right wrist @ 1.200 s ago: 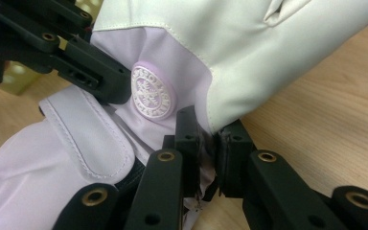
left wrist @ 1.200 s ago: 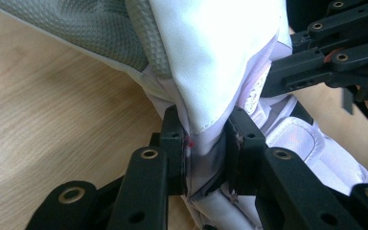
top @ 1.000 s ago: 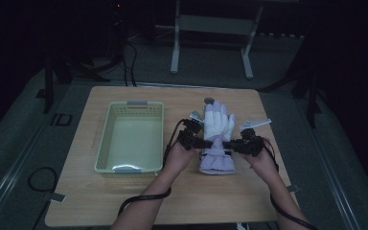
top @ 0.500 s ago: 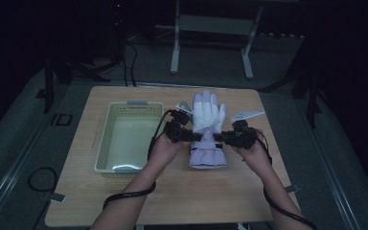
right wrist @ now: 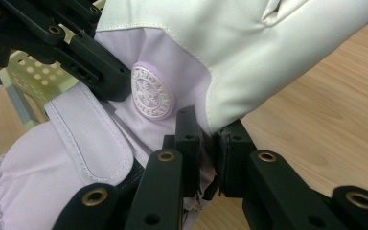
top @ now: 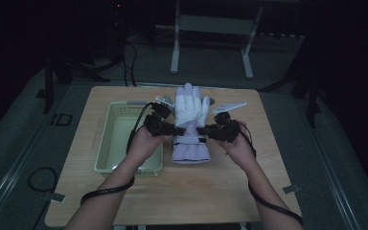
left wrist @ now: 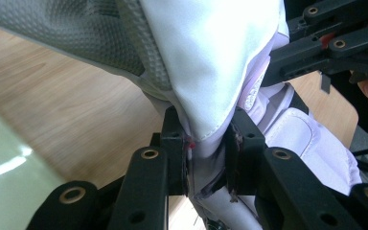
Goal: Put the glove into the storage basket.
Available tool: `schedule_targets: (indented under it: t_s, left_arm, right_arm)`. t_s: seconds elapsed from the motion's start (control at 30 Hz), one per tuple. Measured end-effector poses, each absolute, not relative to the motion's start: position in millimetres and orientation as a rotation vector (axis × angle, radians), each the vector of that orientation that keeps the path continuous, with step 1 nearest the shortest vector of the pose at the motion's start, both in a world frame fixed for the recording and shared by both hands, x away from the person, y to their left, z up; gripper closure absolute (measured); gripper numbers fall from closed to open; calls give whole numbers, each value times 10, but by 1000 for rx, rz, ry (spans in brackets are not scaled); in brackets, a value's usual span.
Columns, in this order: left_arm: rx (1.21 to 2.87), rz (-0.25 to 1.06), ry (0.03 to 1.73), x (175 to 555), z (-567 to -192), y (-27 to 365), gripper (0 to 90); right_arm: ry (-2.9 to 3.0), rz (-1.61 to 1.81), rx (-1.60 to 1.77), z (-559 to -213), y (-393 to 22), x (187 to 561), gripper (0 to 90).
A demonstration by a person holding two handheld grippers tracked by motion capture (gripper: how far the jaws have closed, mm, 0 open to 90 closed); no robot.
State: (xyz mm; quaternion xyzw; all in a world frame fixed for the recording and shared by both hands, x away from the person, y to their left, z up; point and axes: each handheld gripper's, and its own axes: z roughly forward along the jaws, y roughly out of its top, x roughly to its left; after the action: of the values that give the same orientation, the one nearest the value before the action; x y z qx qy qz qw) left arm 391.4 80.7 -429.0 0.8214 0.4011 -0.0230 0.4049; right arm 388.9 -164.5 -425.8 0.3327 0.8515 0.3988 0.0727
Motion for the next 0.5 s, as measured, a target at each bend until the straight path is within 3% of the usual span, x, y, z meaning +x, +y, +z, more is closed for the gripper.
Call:
schedule_targets:
  t_s: [0.5]
  left_arm:
    - [2068,5,1054,3879,-4225,1476,732]
  right_arm:
    - [2564,1247,974,-4232,-976,3968,814]
